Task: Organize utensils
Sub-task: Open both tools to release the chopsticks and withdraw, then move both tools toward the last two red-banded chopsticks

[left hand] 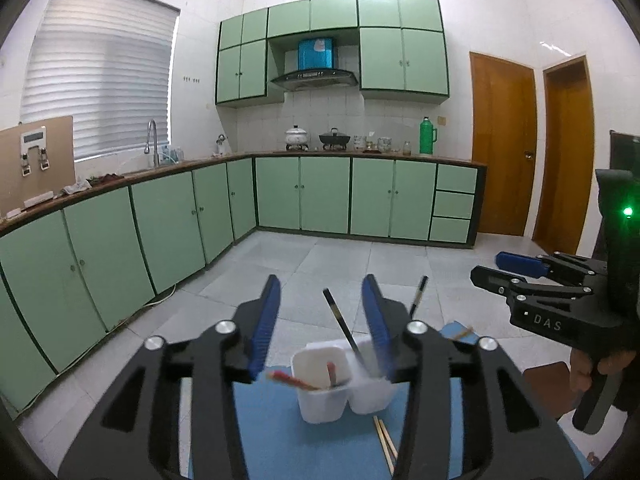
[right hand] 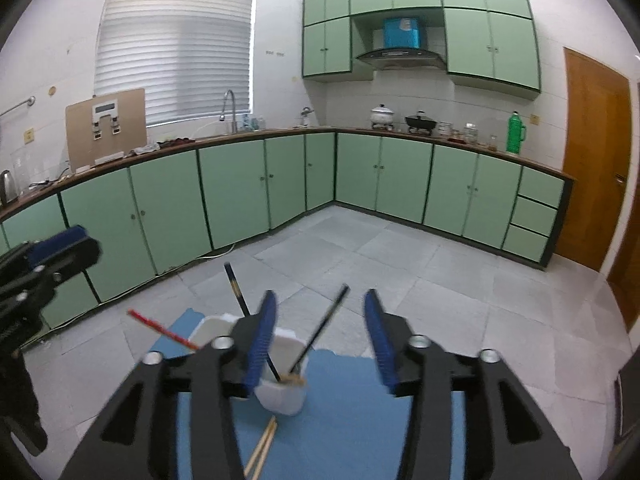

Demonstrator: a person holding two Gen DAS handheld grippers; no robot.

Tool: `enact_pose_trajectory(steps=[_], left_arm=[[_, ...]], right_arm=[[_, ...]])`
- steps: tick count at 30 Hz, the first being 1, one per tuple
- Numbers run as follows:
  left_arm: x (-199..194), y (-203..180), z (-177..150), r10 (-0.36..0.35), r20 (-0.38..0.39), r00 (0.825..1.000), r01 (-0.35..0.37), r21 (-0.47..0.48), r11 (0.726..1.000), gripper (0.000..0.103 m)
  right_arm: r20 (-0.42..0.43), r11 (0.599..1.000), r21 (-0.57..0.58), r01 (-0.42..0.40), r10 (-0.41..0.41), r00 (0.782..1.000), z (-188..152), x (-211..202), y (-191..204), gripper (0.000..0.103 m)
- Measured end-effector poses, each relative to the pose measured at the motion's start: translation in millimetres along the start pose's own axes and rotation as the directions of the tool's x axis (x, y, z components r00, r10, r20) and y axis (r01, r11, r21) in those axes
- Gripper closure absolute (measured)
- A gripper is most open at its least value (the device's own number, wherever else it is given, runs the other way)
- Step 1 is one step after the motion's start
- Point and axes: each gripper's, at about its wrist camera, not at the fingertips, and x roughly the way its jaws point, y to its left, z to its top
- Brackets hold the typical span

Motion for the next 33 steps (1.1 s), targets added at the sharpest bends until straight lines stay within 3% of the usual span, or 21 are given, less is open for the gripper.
enact_pose_trajectory(steps=[4,9,18,24,33], left_arm=[[-28,-7,-31,-0.011,-0.016,1.000,0.010,-0.017,1.000,0.048],[-49,-8,-91,-0.007,-0.067,0.998,0.002,-0.065,0.998,0.022],[-55,-11,-184,-0.027,-0.236,0.971,0.008,-0.082,0.997,0.020],[-53,-19,-227,0.004,-0.312,0.950,-0.016,-0.035,0.999,0.020],[-53,-28,-250,0.051,-0.364,0.930,-0.044,0.029,0.999,0.020]], right_arm=[[-0.004,1.000,0.015,0.006,-0.006,1.000,-29,-25,-1,0.032],[-0.026,0.999,0.032,0.035,-0.034,0.999,-83,-51,4,0.007],[-0.106,0.996,0.077,0.034,-0.026,0.994,-158,-62,14,0.006],[-0.181,0.994,0.097,0.044,-0.026,0.983,-203,-57,21,0.006],[-0.249,0.996,0.073,0.051,-0.031,0.968,-245,-49,42,0.006]])
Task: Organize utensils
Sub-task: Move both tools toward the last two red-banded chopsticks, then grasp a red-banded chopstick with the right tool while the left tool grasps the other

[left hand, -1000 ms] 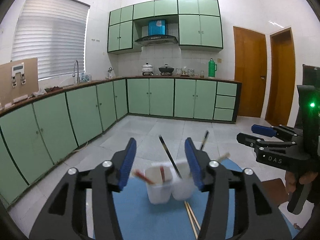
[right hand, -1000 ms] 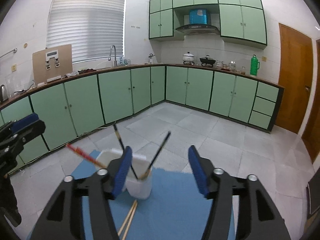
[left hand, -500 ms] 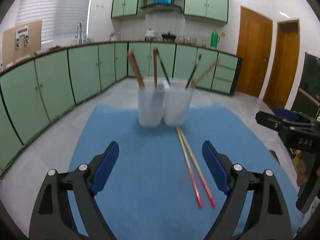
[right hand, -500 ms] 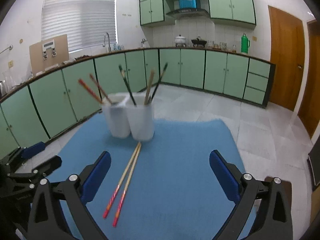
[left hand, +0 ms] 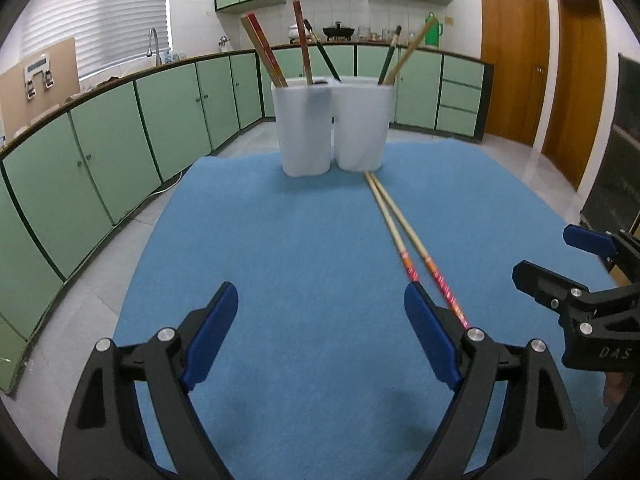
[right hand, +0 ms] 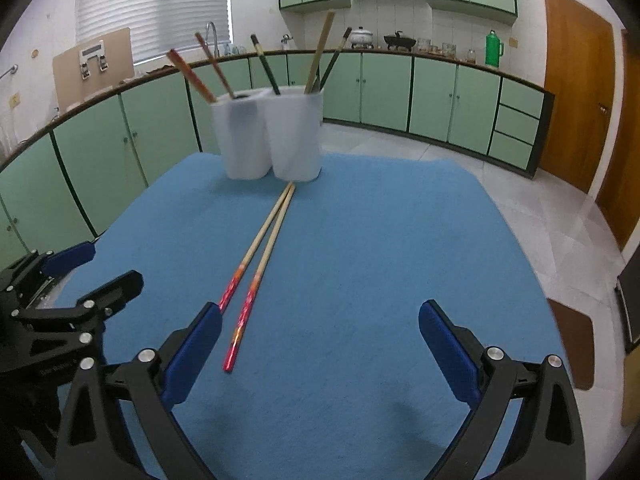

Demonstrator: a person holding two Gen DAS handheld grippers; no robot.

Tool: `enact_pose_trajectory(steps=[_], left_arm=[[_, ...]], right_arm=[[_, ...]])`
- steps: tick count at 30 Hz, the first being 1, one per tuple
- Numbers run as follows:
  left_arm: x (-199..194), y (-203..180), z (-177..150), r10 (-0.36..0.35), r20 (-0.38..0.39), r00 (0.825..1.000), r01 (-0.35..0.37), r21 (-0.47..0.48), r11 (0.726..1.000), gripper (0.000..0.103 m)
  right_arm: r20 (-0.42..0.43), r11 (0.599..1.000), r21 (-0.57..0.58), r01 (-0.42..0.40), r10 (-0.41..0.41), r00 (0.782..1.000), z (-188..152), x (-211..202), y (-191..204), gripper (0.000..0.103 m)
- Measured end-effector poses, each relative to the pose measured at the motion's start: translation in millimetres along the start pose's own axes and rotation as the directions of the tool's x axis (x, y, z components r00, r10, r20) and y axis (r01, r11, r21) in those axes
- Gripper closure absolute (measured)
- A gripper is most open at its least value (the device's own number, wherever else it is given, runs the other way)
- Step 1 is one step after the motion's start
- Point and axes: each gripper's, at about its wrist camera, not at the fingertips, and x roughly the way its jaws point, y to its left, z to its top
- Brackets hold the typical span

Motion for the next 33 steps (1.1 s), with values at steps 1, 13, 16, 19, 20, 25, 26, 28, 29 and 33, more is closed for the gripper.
enact_pose_trajectory(steps=[1,13,16,19,20,25,26,28,29,33], left_arm=[[1,0,-1,0.004,-0.005,1.000,-0.004,0.002,1.000,0.020],[8,25,-11,0.023,-0.049,0.999,-0.028,-0.087,0.996,0.020],[9,25,-11,0.020,-0.049,0.999,-0.024,-0.086,0.996,0.020],[9,25,-12,0.017,-0.048,0.999,-0.021,-0.086,0.996,0.020],[8,25,-12,0.016,-0.049,0.999,-0.021,-0.087,0.996,0.020],[11,24,-11,0.014,-0.060,0.998,-0.020,-0.090,0.996,0.020],[11,24,-11,0.015,-0.063,0.998,-0.020,-0.089,0.996,0.020],[12,22,-11,0.017,-0.065,0.998,-0.022,-0.082,0.996,0.020],[12,21,-10,0.018,-0.066,0.998,-0.023,-0.078,0.997,0.020],[12,14,-8,0.011,-0.064,0.998,-0.015,-0.068,0.998,0.020]], right_arm=[[-0.005,1.000,0.000,-0.002,0.002,1.000,-3,1,2,0.006],[-0.076,0.997,-0.077,-0.013,0.008,0.997,-17,16,32,0.028],[-0.097,0.996,-0.084,-0.015,0.007,0.995,-19,19,36,0.038],[-0.117,0.996,-0.090,-0.022,0.012,0.993,-20,22,40,0.047],[-0.122,0.995,-0.093,-0.023,0.011,0.993,-20,22,41,0.051],[-0.158,0.994,-0.096,-0.049,0.033,0.987,-22,28,43,0.072],[-0.158,0.994,-0.095,-0.051,0.036,0.987,-22,29,43,0.077],[-0.161,0.994,-0.092,-0.061,0.046,0.986,-22,29,42,0.087],[-0.164,0.993,-0.092,-0.069,0.053,0.985,-22,30,42,0.095],[-0.163,0.993,-0.079,-0.089,0.075,0.984,-22,29,40,0.096]])
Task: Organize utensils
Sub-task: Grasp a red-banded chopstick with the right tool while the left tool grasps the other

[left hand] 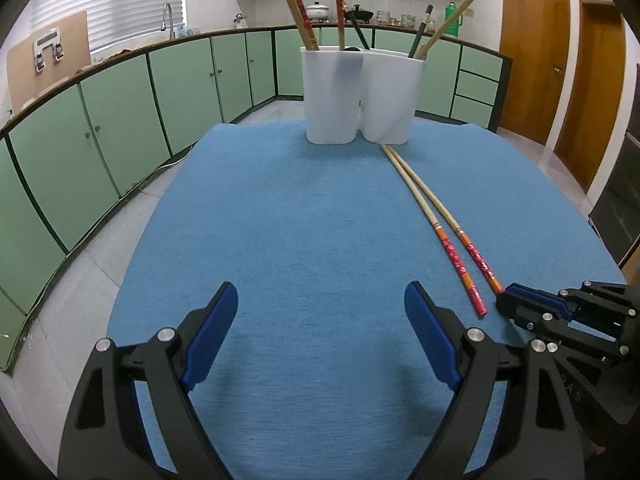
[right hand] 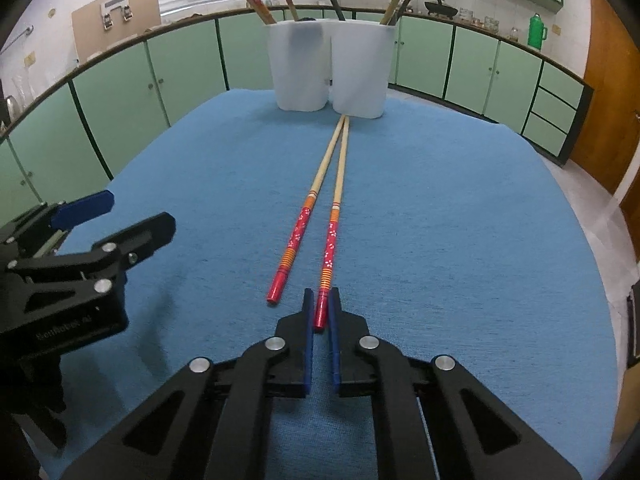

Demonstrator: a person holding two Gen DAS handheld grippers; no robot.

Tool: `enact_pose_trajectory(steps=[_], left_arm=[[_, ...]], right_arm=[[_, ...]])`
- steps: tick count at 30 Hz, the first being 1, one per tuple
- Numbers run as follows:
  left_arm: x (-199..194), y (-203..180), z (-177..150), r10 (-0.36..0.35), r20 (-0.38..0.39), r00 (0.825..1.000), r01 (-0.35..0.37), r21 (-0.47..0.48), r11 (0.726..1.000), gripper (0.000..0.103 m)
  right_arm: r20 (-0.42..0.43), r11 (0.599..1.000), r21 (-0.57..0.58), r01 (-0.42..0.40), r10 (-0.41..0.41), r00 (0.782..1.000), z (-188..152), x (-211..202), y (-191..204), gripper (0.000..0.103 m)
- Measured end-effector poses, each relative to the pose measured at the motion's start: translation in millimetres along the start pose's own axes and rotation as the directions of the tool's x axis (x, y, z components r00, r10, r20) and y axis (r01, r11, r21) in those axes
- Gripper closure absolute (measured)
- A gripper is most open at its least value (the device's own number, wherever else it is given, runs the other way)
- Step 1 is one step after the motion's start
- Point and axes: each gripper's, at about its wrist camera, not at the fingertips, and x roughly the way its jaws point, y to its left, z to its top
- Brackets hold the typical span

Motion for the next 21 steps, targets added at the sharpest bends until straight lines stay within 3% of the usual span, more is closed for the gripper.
enact_pose_trajectory(steps=[11,21], left_arm=[[4,-33,-1,-0.086,-0.023,0.996,0.086,-0.024,0.996,0.021],[21,-67,-2,-0.117,-0.105,0.988,0.116,-0.019,0.993,0.032]], right_arm=[[0.020,0.996,0.079,0.044,-0.046,0.999,-8,-15,-43,0.098],[0.029,0.988,0.134,0.078,-0.083,0.996,-13,-21,-80,0.098]])
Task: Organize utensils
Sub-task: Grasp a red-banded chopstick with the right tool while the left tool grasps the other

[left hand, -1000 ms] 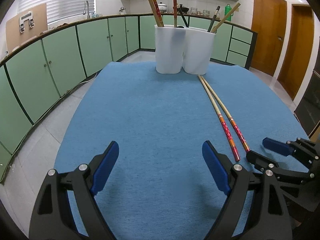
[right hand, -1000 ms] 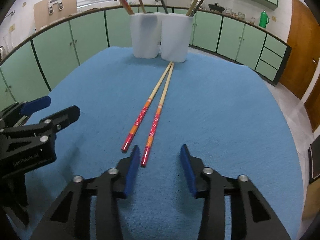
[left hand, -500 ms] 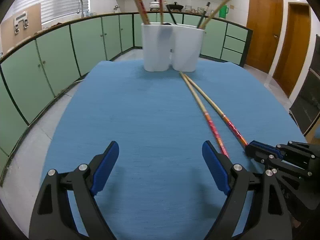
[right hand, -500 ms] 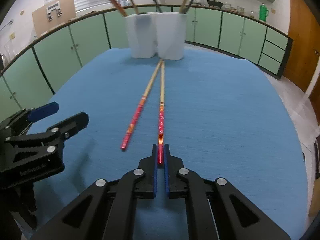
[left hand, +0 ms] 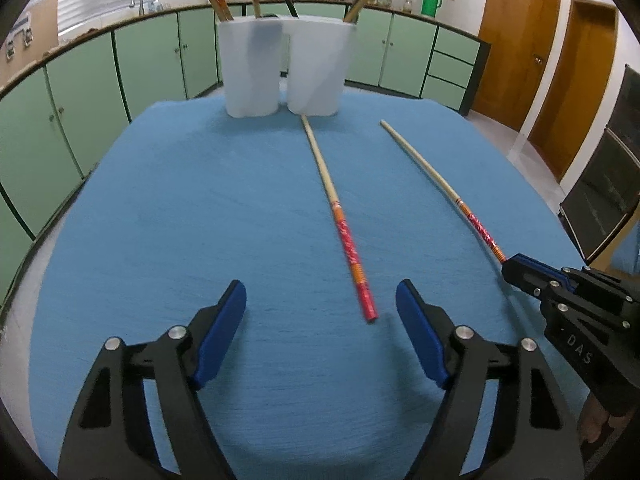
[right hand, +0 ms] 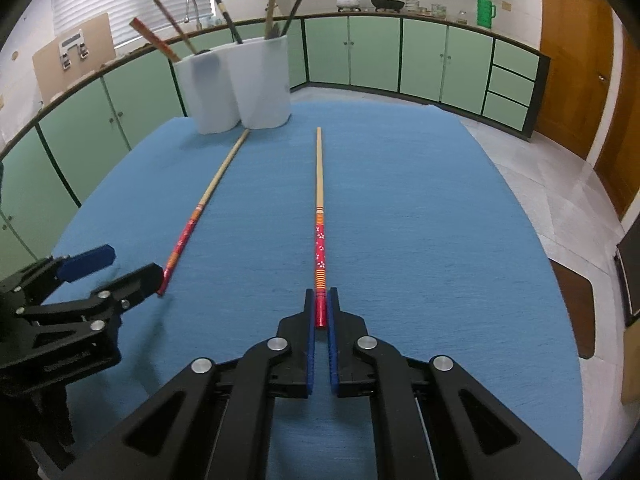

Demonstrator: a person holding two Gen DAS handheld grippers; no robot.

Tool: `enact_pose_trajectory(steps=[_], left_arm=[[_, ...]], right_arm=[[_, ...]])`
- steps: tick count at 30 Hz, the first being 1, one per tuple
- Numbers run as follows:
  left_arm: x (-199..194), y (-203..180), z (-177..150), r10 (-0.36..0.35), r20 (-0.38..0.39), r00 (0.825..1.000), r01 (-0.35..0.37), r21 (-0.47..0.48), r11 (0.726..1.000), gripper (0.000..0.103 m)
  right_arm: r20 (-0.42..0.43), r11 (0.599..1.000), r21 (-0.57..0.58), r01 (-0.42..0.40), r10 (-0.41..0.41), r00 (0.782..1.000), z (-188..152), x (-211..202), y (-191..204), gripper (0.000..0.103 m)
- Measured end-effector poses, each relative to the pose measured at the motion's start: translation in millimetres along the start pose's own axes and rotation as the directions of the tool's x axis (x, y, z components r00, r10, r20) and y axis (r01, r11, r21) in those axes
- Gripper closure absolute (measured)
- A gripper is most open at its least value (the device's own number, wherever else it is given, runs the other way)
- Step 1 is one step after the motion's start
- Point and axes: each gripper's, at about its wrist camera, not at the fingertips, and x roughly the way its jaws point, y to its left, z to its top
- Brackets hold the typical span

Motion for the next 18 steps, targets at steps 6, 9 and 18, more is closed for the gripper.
enact_pose_trajectory(steps=[6,9,18], left_arm=[[10,-10,1,0.033,-0.035,0.999,-0.033,0.006,0.999,0.048],[12,-13,1,0.047,-0.038,0.998,-0.047,0.015,0.999,0.056],[10,-11,2,0.035,-0.036,0.999,-0.036,-0.016,0.999,0.098]], right_arm=[[0.005,1.000,0.012,-0.003,0.003,1.000,2,1,-9,0.098],[0.004,1.000,0.016,-0.010,0.009,1.000,1,2,-11,0.098],[0.004,1.000,0.026,-0.017,0.017,1.000,-1,1,-14,0.098]])
